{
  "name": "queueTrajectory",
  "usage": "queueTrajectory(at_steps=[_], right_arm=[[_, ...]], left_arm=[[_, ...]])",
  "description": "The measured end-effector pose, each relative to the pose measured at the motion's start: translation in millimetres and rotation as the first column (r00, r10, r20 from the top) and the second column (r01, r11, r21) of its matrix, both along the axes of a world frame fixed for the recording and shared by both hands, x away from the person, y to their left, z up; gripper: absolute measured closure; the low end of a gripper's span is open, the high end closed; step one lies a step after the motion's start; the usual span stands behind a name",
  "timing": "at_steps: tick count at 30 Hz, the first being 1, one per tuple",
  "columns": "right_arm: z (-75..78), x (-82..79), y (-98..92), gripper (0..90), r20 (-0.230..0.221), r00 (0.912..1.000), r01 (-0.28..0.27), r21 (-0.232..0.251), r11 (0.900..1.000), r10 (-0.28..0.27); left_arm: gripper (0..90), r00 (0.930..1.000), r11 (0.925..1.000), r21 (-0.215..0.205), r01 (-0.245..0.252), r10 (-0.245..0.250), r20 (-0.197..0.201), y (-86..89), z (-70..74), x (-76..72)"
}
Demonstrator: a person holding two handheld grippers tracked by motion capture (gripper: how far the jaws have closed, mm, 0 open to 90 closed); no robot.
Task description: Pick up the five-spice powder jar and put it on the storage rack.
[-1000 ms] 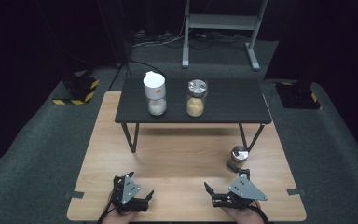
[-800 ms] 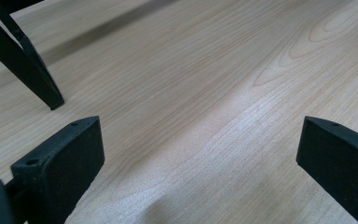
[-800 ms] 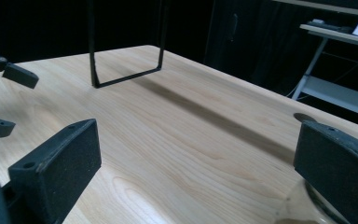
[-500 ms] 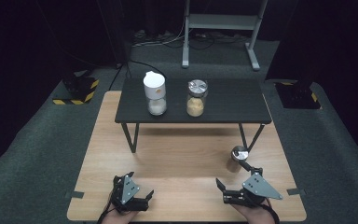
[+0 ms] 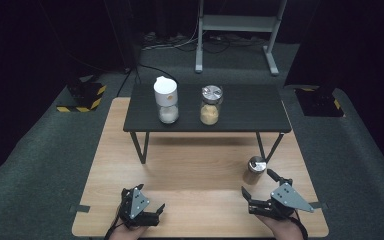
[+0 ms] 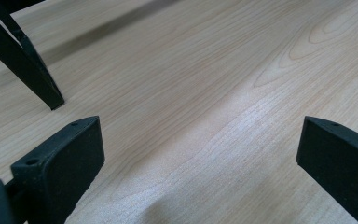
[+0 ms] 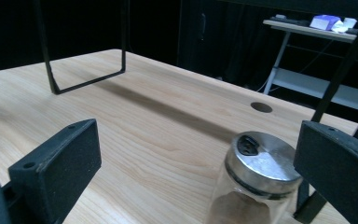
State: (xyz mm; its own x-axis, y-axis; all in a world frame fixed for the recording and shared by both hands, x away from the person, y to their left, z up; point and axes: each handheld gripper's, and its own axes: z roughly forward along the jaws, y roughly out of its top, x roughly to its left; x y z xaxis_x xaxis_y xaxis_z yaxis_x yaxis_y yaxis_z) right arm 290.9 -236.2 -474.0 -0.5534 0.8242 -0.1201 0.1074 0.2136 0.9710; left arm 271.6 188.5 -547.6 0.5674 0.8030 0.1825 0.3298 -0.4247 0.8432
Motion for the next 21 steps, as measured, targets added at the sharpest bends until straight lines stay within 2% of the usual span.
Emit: queueTrajectory(at_steps=[21], right_arm=[[-5.0, 7.0, -11.8, 0.0, -0.014, 0.9972, 0.074, -0.001, 0.997, -0.074]], left_arm=[[1.0, 1.0000, 1.0000, -0.002, 0.005, -0.005, -0.002, 0.2, 0.0, 0.2]])
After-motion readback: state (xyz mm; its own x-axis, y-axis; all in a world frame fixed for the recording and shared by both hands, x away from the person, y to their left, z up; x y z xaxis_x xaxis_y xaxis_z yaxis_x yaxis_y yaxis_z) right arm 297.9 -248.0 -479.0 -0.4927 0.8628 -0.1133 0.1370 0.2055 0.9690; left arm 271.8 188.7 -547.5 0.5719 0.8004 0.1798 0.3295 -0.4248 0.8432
